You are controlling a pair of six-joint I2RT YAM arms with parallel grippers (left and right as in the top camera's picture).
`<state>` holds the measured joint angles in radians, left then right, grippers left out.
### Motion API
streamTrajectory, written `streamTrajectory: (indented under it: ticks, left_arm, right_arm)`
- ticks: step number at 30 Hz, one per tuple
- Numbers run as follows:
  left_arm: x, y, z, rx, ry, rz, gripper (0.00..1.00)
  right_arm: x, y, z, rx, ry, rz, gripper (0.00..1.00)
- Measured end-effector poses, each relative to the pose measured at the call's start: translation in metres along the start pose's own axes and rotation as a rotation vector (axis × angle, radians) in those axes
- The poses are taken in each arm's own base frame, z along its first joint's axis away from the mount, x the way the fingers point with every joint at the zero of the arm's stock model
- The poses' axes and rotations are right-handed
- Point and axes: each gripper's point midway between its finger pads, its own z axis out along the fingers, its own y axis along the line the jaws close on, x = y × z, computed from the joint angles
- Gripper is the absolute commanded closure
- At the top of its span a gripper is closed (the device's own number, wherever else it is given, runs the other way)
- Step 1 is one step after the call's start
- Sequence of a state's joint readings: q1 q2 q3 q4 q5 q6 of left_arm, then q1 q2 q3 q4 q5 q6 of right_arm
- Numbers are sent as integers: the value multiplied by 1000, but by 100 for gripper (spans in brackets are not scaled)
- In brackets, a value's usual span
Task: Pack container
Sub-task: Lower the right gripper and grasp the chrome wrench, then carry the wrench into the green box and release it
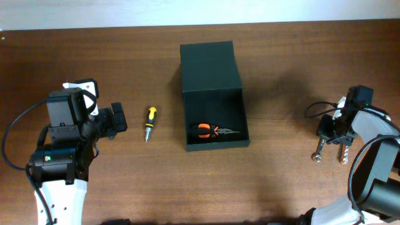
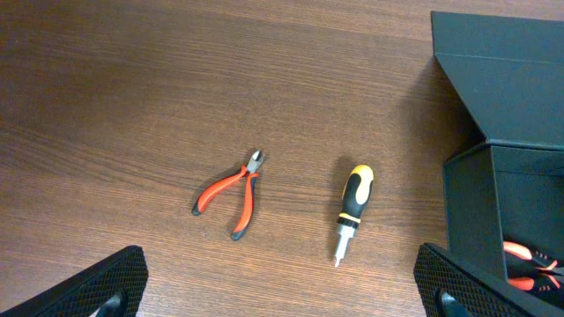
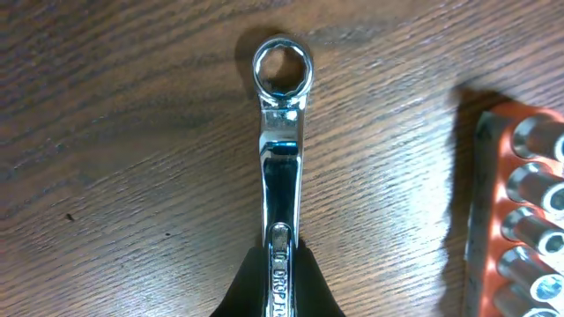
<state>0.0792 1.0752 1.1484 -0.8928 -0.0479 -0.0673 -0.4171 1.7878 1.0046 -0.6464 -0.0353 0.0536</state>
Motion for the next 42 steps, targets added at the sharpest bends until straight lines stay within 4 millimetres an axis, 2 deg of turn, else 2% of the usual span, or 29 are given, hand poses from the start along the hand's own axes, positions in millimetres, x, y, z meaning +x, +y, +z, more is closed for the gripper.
streamTrajectory:
  ticks: [5,7,9,11,14,15,16,17,18,19,20,22,25,26,29,32,34,38,42]
  left_arm:
    - [0,0,0,0,0,0,1]
    - [0,0,0,0,0,0,1]
    - [0,0,0,0,0,0,1]
    - [0,0,0,0,0,0,1]
    - [0,0,0,0,0,0,1]
    - [0,0,0,0,0,0,1]
    - [0,0,0,0,0,0,1]
    - [0,0,0,0,0,0,1]
    - [0,0,0,0,0,0,1]
    - [0,0,0,0,0,0,1]
    - [0,0,0,0,0,0,1]
    - [0,0,0,0,0,0,1]
    - [0,0,0,0,0,0,1]
    - [0,0,0,0,0,0,1]
    - [0,0,0,0,1,0,1]
    - [1,0,0,0,2,0,1]
    - [2,0,0,0,7,0,1]
    - [3,0,0,-1,14,1,1]
    - [4,0,0,-1,16,1,1]
  right_arm:
    - [7,10,-3,-48,38,-4,96]
    - [12,20,-10,-60,72,-26,96]
    - [4,30,-20,-68,60,-55,96]
    - [-13,52,-43,-84,21,-122,96]
    - [-35,98,-95,-114,-57,-290,96]
    - [-40,127,-125,-134,-95,-408,96]
    - [-41,133,-132,-137,-107,-432,96]
    - [-41,156,-152,-150,-142,-533,96]
    - [-36,191,-177,-174,-194,-690,96]
    - [-32,211,-191,-190,-231,-774,96]
    - [-17,244,-211,-219,-281,-937,96]
    - [17,286,-228,-254,-326,-1195,96]
    - [69,324,-232,-281,-343,-1540,95]
    - [84,335,-233,-289,-349,-1638,92]
    - [122,358,-225,-310,-340,-1870,96]
    - [126,364,-200,-300,-276,-1929,96]
    - [124,365,-172,-288,-196,-1928,96]
    - [114,360,-148,-274,-132,-1901,96]
    - [102,352,-135,-270,-95,-1862,96]
